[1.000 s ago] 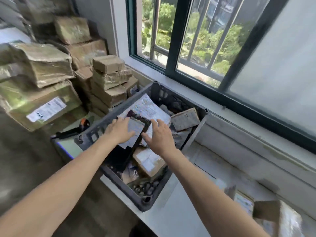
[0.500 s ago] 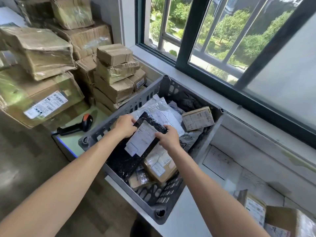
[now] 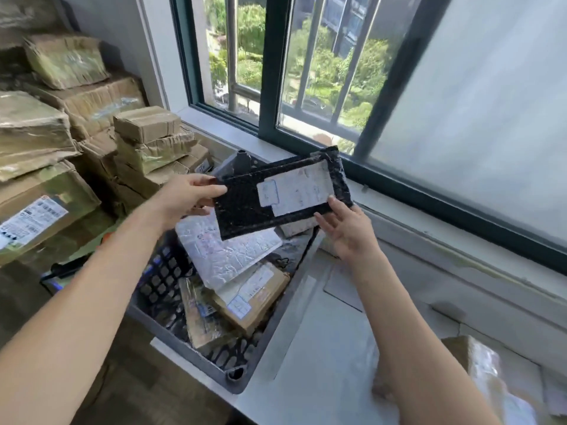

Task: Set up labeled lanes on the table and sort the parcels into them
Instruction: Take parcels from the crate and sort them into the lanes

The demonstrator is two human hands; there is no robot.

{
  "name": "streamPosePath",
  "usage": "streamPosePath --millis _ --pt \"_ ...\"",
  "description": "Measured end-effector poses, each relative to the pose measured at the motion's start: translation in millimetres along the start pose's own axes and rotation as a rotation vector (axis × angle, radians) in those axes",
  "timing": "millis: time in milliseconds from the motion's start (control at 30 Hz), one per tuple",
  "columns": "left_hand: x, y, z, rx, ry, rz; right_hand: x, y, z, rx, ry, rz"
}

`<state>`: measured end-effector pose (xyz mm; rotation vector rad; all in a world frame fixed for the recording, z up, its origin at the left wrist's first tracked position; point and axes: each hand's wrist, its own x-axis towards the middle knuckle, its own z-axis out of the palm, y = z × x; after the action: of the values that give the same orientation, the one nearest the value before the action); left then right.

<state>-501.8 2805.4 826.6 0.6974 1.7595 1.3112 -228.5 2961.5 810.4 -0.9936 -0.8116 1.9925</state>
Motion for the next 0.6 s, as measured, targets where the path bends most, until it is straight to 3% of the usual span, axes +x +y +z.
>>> streamPosePath --millis 200,333,433,533,600 --pt "-21 30 99 -0.357 -0.227 0.037 -38 -15 -40 0.362 -0.022 0.034" --pt "-24 42 157 -0.556 -0.198 0.031 -69 -18 -72 0.056 -0.198 0.072" --pt "-21 40 183 -0.521 -0.141 0.025 -88 -15 -113 -0.231 -0.293 0.037" --pt "-22 34 203 -0.38 -0.073 0.047 -104 -20 -147 -0.111 -0.156 -0.079" --pt "-26 27 217 -0.28 -0.115 0.051 -110 -22 -161 -0.14 -0.049 -0.141"
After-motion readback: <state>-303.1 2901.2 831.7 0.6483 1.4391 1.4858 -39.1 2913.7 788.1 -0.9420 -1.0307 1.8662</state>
